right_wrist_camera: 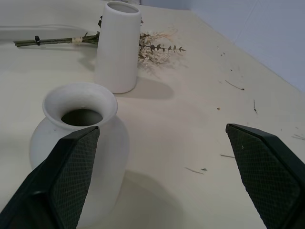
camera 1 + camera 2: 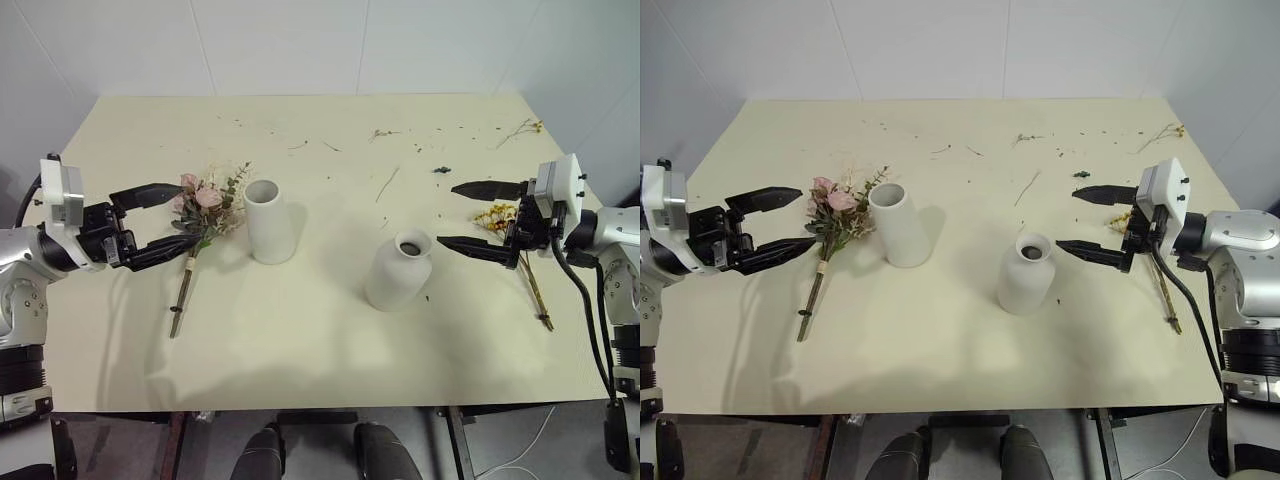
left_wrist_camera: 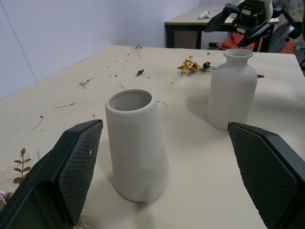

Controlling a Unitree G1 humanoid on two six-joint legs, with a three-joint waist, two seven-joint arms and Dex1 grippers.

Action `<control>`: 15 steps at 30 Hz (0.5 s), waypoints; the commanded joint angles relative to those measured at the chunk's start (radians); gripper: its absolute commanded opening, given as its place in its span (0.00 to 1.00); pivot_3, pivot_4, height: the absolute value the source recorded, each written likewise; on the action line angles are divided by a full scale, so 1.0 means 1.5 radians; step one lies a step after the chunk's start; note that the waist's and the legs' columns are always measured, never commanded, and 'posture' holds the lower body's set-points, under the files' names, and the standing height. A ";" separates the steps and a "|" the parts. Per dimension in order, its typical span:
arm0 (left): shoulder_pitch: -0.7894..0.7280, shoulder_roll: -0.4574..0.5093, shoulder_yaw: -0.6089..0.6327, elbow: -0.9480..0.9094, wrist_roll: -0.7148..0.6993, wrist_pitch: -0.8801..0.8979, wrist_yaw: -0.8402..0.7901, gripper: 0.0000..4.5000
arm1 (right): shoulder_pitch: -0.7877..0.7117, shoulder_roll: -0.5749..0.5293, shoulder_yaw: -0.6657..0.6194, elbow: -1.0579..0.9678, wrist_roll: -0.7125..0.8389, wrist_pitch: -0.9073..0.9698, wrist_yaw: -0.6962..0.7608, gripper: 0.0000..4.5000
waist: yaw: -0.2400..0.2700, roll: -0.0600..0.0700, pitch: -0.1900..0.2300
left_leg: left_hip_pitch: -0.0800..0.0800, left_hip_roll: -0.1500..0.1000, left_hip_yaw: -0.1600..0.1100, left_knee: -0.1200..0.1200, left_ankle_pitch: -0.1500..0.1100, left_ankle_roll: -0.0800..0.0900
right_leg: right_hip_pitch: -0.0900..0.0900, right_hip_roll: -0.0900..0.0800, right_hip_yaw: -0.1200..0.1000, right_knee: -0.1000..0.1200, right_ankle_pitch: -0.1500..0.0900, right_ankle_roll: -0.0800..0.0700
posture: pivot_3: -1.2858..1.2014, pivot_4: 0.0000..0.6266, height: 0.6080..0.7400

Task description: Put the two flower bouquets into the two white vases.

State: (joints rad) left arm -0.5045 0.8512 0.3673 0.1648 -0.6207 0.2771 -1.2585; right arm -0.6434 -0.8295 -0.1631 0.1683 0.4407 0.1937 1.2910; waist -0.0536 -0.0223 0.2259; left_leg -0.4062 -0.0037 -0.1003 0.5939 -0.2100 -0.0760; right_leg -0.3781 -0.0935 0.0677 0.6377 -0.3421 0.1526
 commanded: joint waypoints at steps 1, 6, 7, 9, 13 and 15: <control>-0.015 0.002 0.004 -0.027 -0.014 0.002 0.006 1.00 | -0.018 -0.009 -0.017 0.014 0.000 -0.023 -0.005 0.99 | 0.000 0.000 0.000 | 0.000 0.000 0.000 0.000 0.000 0.000 | 0.000 0.000 0.000 0.000 0.000 0.000 | 0.52 0.24 1.00; -0.014 -0.012 -0.001 -0.047 -0.019 0.006 0.017 1.00 | -0.044 -0.044 -0.027 0.102 -0.038 -0.017 -0.040 0.99 | 0.001 0.000 0.000 | 0.000 0.000 0.000 0.000 0.000 0.000 | 0.000 0.000 0.000 0.000 0.000 0.000 | 0.52 0.24 1.00; -0.015 -0.015 -0.004 -0.050 -0.021 0.010 0.016 1.00 | -0.054 -0.063 -0.021 0.129 -0.055 0.000 -0.048 0.99 | 0.001 0.000 0.000 | 0.000 0.000 0.000 0.000 0.000 0.000 | 0.000 0.000 0.000 0.000 0.000 0.000 | 0.52 0.24 1.00; -0.019 -0.018 -0.010 -0.052 -0.023 0.014 0.014 1.00 | -0.088 -0.105 0.011 0.196 -0.109 0.054 -0.078 0.99 | 0.001 0.001 0.000 | 0.000 0.000 0.000 0.000 0.000 0.000 | 0.000 0.000 0.000 0.000 0.000 0.000 | 0.52 0.24 1.00; -0.029 -0.039 -0.007 -0.071 -0.021 -0.011 0.034 1.00 | -0.159 -0.136 0.059 0.313 -0.168 0.128 -0.095 0.99 | 0.001 0.001 0.000 | 0.000 0.000 0.000 0.000 0.000 0.000 | 0.000 0.000 0.000 0.000 0.000 0.000 | 0.52 0.24 1.00; -0.030 -0.046 -0.007 -0.090 -0.026 -0.007 0.042 1.00 | -0.214 -0.131 0.084 0.391 -0.202 0.182 -0.117 0.99 | -0.003 0.001 0.000 | 0.000 0.000 0.000 0.000 0.000 0.000 | 0.000 0.000 0.000 0.000 0.000 0.000 | 0.52 0.24 1.00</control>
State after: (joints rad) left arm -0.5348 0.7755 0.3386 0.0789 -0.6336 0.2811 -1.2095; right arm -0.9268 -1.0135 -0.0450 0.6984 0.1707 0.4116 1.1366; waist -0.0576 -0.0213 0.2265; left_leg -0.4064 -0.0042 -0.0993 0.5947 -0.2100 -0.0761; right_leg -0.3782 -0.0941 0.0683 0.6373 -0.3423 0.1520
